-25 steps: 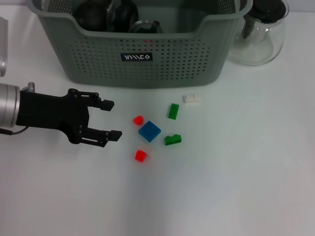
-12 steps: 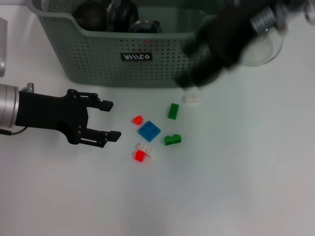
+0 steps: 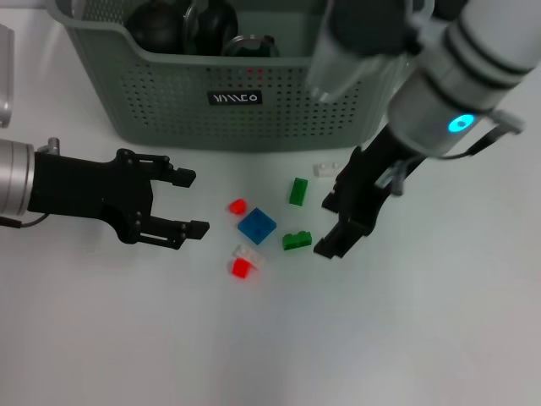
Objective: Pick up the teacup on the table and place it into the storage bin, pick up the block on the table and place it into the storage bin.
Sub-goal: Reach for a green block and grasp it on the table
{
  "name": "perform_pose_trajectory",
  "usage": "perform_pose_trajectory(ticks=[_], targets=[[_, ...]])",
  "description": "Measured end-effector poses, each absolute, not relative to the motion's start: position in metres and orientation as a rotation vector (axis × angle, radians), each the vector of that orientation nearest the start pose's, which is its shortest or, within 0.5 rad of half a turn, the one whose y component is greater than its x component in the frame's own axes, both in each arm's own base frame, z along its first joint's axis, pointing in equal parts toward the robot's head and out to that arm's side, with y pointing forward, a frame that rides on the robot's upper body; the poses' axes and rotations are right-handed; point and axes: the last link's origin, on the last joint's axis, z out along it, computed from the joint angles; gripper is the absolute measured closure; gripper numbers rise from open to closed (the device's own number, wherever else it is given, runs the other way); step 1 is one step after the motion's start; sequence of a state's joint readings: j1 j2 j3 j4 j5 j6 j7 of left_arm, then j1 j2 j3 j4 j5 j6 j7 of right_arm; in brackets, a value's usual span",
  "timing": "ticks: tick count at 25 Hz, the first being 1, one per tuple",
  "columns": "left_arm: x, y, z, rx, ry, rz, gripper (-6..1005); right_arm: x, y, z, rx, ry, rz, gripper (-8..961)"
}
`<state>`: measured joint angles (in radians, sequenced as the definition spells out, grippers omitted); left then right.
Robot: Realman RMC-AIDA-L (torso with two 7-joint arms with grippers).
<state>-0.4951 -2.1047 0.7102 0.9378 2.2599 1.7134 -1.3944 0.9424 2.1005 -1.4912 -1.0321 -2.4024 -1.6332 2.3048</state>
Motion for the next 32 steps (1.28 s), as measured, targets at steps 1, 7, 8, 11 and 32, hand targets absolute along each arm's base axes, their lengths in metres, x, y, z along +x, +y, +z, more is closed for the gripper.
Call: perform_pose_trajectory(ticks=[1,7,8,11,32], targets=[[-0.265,0.312,0.019,-2.927,-0.414,-0.328,203,0.104,0.353,-0.071,-3.069,0.411,-0.697,231],[-0.265,0.311,0.017,-2.928,-0.419,-0.334,204,0.114,0.358,-0.107,-3.001,0.299,-0.786,237],[-0.265,0.311,0.016,-2.928,-0.419,-0.334,204,0.114,0.358,-0.111,-2.998,0.282,-0.786,238],[-0.265,0.311,0.016,-2.927,-0.42,-0.335,204,0.113,0.355,-0.121,-3.001,0.234,-0.766,240],[-0.267,0.309,0.015,-2.924,-0.43,-0.335,203,0.118,0.351,-0.144,-2.977,0.171,-0.721,481]])
